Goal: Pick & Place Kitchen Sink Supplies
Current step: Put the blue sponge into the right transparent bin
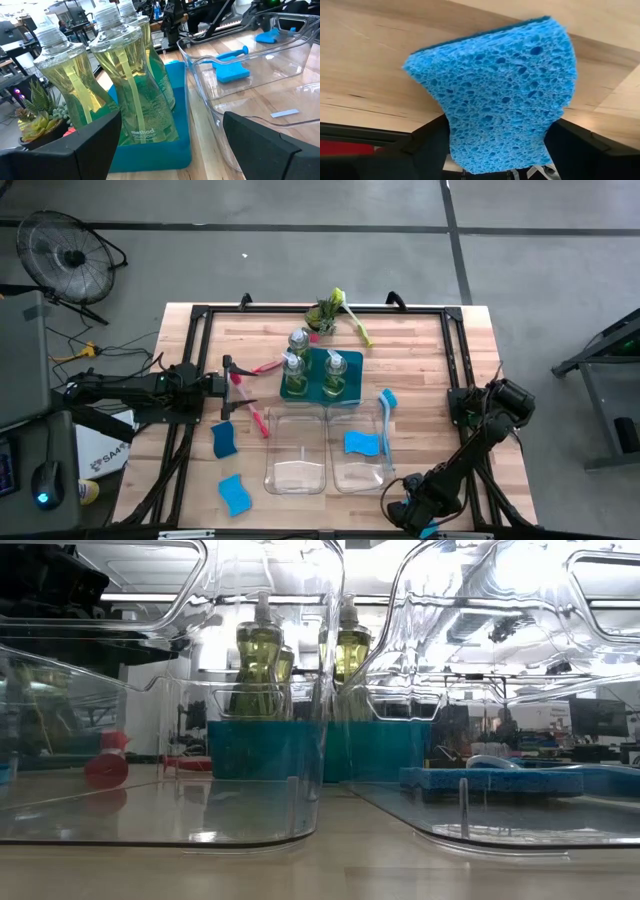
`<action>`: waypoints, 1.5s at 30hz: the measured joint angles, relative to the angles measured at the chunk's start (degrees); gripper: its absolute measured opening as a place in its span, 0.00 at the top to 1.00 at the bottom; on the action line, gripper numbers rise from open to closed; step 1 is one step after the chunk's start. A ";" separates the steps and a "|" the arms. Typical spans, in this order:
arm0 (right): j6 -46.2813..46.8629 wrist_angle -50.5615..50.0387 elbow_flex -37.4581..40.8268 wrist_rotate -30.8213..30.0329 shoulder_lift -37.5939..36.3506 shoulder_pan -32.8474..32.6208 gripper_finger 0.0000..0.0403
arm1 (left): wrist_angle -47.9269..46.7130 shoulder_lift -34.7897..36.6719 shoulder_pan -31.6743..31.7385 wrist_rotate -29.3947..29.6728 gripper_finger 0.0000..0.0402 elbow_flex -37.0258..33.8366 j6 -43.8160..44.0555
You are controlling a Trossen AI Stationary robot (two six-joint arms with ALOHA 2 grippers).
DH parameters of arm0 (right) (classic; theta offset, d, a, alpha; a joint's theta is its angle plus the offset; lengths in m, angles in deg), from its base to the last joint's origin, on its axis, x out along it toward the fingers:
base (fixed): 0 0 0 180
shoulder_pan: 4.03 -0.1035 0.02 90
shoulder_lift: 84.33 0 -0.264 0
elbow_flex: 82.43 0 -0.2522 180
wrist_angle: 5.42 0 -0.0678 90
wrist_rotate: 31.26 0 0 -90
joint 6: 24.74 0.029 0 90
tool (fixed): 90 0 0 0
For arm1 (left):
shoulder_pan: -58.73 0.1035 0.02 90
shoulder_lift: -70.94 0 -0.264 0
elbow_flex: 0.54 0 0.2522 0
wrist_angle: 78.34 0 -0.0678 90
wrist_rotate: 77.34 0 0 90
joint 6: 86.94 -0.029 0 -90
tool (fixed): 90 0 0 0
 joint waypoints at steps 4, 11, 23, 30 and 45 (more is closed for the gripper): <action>0.00 0.00 0.00 0.01 0.00 0.00 0.32 | 0.00 0.00 -0.01 0.00 0.14 0.00 0.00; -0.30 -0.02 0.00 0.00 0.00 -0.02 0.36 | 0.00 -0.02 -0.01 0.00 0.14 0.00 0.00; -0.99 -0.61 0.00 -0.48 -0.07 -0.07 0.37 | -0.01 0.00 -0.02 0.00 0.14 0.00 0.00; -1.54 -0.71 -0.02 -1.42 -0.12 -0.09 0.37 | 0.00 -0.01 -0.01 0.00 0.14 0.00 0.00; -2.82 -7.81 0.55 -6.88 -5.74 -1.62 0.45 | 0.00 -0.01 0.00 0.00 0.14 0.00 0.00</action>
